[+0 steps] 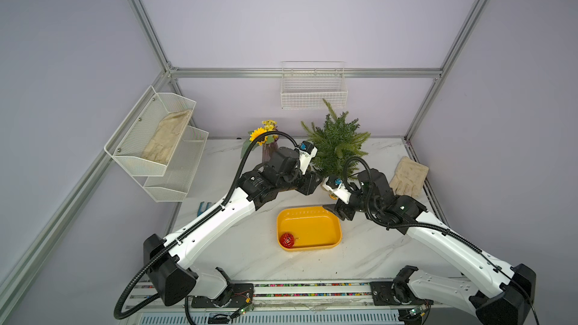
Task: Decorate the small christmas tree with ornaments
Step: Hang an ornament on the christmas tree, then pick up an ornament from the container.
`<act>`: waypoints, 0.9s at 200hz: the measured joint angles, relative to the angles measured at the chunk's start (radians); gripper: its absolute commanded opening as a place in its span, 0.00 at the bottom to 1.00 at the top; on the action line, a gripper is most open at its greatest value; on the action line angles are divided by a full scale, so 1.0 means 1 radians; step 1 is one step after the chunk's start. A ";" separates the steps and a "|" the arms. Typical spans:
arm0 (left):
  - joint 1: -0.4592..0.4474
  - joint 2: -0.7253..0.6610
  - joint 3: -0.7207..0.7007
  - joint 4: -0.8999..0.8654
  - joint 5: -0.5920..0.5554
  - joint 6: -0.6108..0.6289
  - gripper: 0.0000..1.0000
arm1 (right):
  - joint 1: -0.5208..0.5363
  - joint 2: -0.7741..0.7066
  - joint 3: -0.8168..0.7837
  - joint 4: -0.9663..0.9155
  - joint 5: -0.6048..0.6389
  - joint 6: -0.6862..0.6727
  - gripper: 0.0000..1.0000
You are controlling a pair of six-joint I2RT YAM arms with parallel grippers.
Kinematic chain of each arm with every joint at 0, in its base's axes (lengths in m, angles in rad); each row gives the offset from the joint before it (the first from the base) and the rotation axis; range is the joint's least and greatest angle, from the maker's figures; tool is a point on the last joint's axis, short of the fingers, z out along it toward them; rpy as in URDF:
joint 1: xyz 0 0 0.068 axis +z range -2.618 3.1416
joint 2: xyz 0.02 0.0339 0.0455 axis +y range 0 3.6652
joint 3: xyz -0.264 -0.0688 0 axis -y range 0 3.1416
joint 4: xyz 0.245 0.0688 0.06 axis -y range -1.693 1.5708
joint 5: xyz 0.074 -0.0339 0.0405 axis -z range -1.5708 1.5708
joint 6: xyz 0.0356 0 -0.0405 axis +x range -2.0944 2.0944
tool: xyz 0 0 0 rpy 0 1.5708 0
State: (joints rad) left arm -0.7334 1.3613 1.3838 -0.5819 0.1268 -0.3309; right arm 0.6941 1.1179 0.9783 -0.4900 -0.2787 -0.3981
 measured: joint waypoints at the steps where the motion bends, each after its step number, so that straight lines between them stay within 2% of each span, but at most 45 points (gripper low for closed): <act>1: 0.002 -0.005 -0.004 0.000 -0.001 0.000 0.50 | 0.003 0.001 -0.001 0.002 0.000 0.000 0.69; 34: 0.102 -0.140 -0.111 -0.019 -0.027 -0.021 0.52 | 0.145 0.142 -0.004 0.040 -0.029 -0.063 0.69; 62: 0.226 -0.229 -0.210 -0.043 -0.027 -0.029 0.53 | 0.206 0.292 -0.004 0.049 -0.033 -0.178 0.69; 112: 0.381 -0.315 -0.333 -0.076 -0.031 -0.006 0.53 | 0.219 0.521 0.092 0.043 -0.031 -0.409 0.68; 180: 0.479 -0.329 -0.463 -0.047 -0.003 0.029 0.53 | 0.223 0.711 0.225 -0.002 -0.115 -0.615 0.71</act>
State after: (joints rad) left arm -0.2546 1.0321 0.9203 -0.6285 0.1238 -0.3019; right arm 0.9169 1.8286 1.2034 -0.4915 -0.3935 -1.0134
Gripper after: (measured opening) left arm 0.531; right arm 0.710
